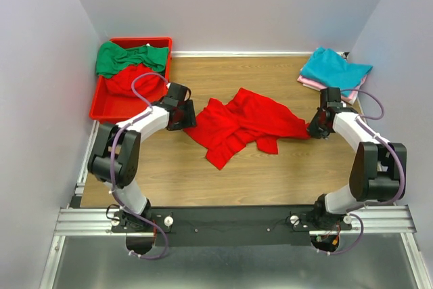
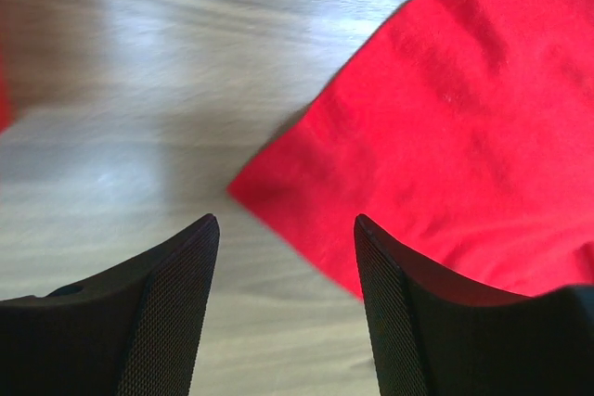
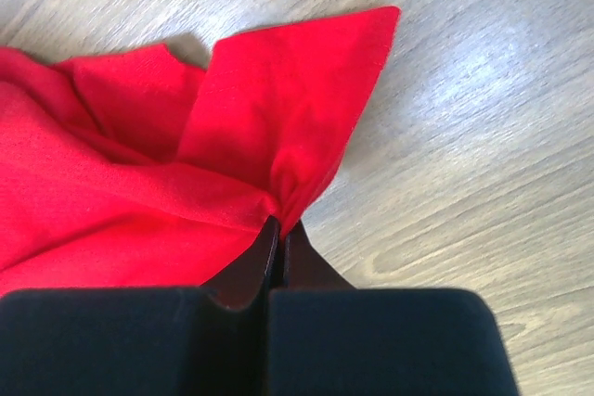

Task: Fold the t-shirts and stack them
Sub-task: Flatten the tshirt out

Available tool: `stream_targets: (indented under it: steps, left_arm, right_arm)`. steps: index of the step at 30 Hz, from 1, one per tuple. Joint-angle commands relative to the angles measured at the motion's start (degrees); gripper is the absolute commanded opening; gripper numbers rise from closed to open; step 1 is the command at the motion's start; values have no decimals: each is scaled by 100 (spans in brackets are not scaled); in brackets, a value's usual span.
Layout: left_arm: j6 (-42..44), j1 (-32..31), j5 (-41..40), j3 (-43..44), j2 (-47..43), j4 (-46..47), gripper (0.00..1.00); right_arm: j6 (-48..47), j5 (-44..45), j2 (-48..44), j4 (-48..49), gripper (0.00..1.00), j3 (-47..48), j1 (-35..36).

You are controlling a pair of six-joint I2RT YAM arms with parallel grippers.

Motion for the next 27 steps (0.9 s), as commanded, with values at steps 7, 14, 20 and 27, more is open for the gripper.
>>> stream_targets:
  steps: [7,14,20,27]
  left_arm:
    - [-52,-136,-629,375,469,-80,61]
    - [-167,-163,-911,261,355,-62,61]
    - [-70,-163,-946,322,680,-45,55]
    - [62,-163,-709,287,812,113,23]
  right_arm:
    - [-97,-77,-416,-174,2,-103,-13]
    - [-88,-103,-417,-209,2,-147,-13]
    - [-62,-129,-416,-218,2,-129,-13]
    - [-44,-138,-539,-244,8,-112,-13]
